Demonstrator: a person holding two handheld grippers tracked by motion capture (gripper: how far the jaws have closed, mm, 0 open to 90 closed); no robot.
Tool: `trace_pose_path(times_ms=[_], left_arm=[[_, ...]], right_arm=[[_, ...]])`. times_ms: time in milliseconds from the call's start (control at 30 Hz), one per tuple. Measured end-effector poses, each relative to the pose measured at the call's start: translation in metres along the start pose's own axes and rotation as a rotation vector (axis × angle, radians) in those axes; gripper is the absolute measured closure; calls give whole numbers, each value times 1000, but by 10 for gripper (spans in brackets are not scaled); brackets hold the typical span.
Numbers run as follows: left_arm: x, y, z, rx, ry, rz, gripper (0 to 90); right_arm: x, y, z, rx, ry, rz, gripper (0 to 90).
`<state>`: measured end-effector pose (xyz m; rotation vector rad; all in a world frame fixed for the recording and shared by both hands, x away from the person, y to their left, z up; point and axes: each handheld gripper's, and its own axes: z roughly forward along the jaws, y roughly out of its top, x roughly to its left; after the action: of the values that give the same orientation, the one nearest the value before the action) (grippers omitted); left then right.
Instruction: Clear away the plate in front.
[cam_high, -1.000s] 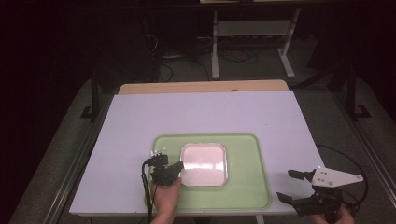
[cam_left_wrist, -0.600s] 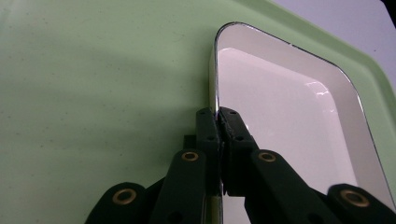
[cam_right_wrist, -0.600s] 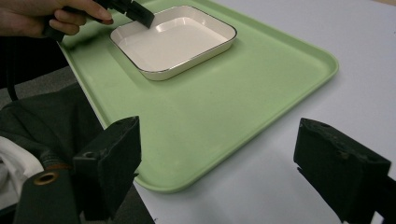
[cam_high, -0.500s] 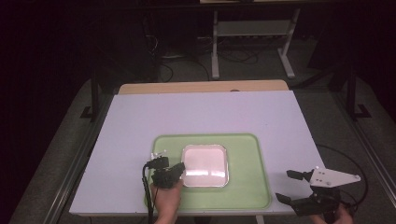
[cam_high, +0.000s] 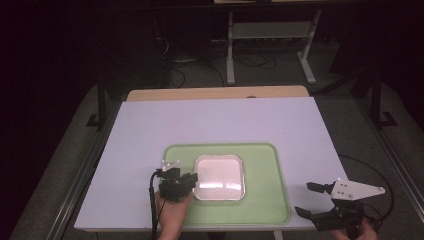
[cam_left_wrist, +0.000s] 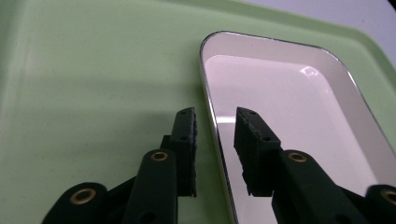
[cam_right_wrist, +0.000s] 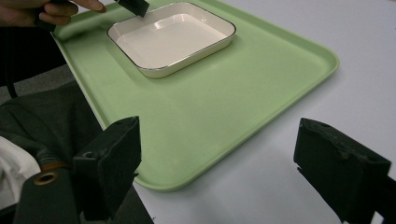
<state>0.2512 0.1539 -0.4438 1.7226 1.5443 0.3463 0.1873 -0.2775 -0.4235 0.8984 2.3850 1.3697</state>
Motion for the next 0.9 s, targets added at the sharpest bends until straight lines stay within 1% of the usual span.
trace_pose_path(times_ms=[33, 67, 100, 200, 300, 333, 367, 400, 433, 467, 500, 533, 600, 633, 667, 700, 733, 767, 800, 867, 900], left_arm=[[1, 0, 0, 0, -7, 10, 636], [1, 1, 0, 0, -8, 22, 636], [1, 1, -1, -3, -6, 38, 612], [1, 3, -2, -14, -25, 57, 591], [1, 6, -3, -15, -51, 87, 558], [1, 7, -3, -7, -54, 105, 517], [1, 9, -3, -3, -63, 114, 511], [0, 10, -5, -13, -69, 136, 507], [0, 10, -5, -13, -69, 136, 499], [-1, 10, -6, -13, -73, 153, 499], [0, 11, -6, -16, -87, 160, 484], [0, 11, -7, -14, -87, 171, 473], [1, 11, -8, 1, -102, 192, 458], [2, 10, -9, 5, -106, 221, 450], [2, 10, -9, 5, -106, 221, 443], [2, 10, -10, 5, -113, 229, 443], [4, 9, -11, 7, -137, 235, 436], [4, 9, -11, 7, -137, 235, 429], [5, 8, -12, 8, -140, 254, 429], [6, 8, -14, 9, -164, 269, 425], [8, 9, -15, 8, -169, 279, 424]], right_arm=[[0, 0, 0, 2, -1, -1, 140], [0, 0, 0, 2, -1, -1, 140], [0, -1, 0, 3, -2, 0, 140], [-1, -1, -1, 4, -4, 2, 140], [-1, -1, -1, 4, -6, 2, 140], [-1, -1, 0, 7, -6, 0, 140], [-1, -1, 0, 9, -6, 1, 140], [0, -1, 0, 9, -8, 0, 140], [0, -1, 0, 9, -9, 0, 140], [0, -1, 0, 9, -9, 0, 140], [0, -1, -1, 7, -11, 1, 140], [-1, -2, -1, 8, -11, 1, 140], [-1, -2, -1, 8, -11, 1, 140], [-1, -2, -1, 9, -10, 1, 140], [-1, -2, -1, 9, -10, 1, 140], [-1, -2, 0, 9, -11, 2, 140], [-1, -2, 0, 9, -11, 2, 140], [-1, -2, 0, 9, -11, 2, 140], [-1, -2, 0, 9, -12, 3, 140], [-1, -2, 0, 12, -15, 5, 140], [-1, -2, 0, 13, -15, 6, 140]])
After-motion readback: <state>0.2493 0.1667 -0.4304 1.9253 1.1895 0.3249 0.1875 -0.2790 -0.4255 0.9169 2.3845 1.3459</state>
